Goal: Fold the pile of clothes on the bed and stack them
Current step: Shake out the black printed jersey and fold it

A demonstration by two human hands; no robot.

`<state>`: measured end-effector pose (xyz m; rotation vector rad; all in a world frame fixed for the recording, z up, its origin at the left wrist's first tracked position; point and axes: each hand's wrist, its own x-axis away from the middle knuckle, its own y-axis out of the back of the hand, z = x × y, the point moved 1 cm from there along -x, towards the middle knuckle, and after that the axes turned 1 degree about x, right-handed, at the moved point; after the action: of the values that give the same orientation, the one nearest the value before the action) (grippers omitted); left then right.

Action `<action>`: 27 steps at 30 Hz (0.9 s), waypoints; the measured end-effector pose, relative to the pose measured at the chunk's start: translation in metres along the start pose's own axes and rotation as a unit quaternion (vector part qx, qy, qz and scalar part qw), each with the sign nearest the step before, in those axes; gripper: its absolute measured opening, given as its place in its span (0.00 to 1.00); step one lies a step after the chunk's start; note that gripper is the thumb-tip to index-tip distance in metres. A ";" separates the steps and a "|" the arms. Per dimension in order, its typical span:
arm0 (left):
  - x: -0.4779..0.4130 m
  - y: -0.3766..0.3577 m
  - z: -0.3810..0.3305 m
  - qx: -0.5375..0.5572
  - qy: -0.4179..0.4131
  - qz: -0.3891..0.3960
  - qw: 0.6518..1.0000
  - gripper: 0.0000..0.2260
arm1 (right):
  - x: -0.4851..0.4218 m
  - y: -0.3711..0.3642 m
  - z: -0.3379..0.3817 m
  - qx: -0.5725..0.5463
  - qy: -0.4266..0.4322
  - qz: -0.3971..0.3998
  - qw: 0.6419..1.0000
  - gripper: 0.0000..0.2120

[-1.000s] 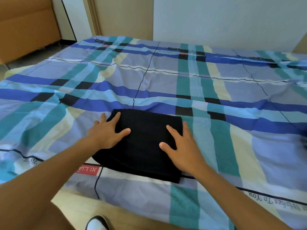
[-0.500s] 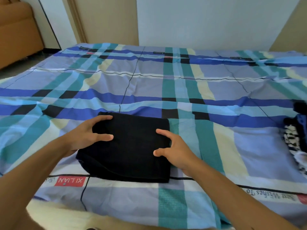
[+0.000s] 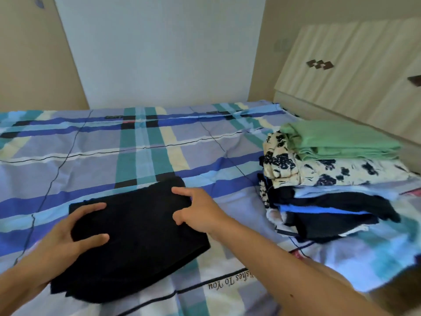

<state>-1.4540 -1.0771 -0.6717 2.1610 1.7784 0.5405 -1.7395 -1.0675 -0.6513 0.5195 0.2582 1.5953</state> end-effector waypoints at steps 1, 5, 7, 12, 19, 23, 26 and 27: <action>-0.005 -0.007 -0.015 0.013 -0.014 -0.009 1.000 0.38 | 0.000 0.017 0.008 0.009 0.007 -0.015 1.000 0.38; -0.043 -0.059 -0.116 0.079 -0.102 -0.020 0.991 0.27 | 0.018 0.125 0.037 -0.009 0.045 -0.103 0.994 0.37; -0.065 -0.090 -0.174 0.113 -0.139 0.004 0.984 0.22 | 0.033 0.187 0.048 -0.011 0.054 -0.166 0.985 0.36; -0.104 -0.167 -0.312 0.131 -0.202 0.064 0.969 0.22 | 0.068 0.323 0.061 -0.003 0.043 -0.298 0.954 0.32; -0.126 -0.256 -0.412 0.142 -0.183 0.154 0.961 0.25 | 0.088 0.439 0.031 0.010 -0.010 -0.354 0.935 0.28; -0.146 -0.292 -0.405 0.121 -0.170 0.160 0.965 0.25 | 0.074 0.454 -0.018 -0.003 -0.040 -0.339 0.940 0.29; -0.158 -0.316 -0.373 0.036 -0.121 0.181 0.975 0.25 | 0.063 0.441 -0.063 0.024 -0.103 -0.301 0.948 0.26; -0.157 -0.322 -0.362 -0.002 -0.099 0.199 0.975 0.26 | 0.062 0.436 -0.075 0.048 -0.131 -0.285 0.948 0.25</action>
<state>-1.9278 -1.1733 -0.5110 2.4822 1.2469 0.3946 -2.1599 -1.0392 -0.5033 0.6568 0.2567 0.9442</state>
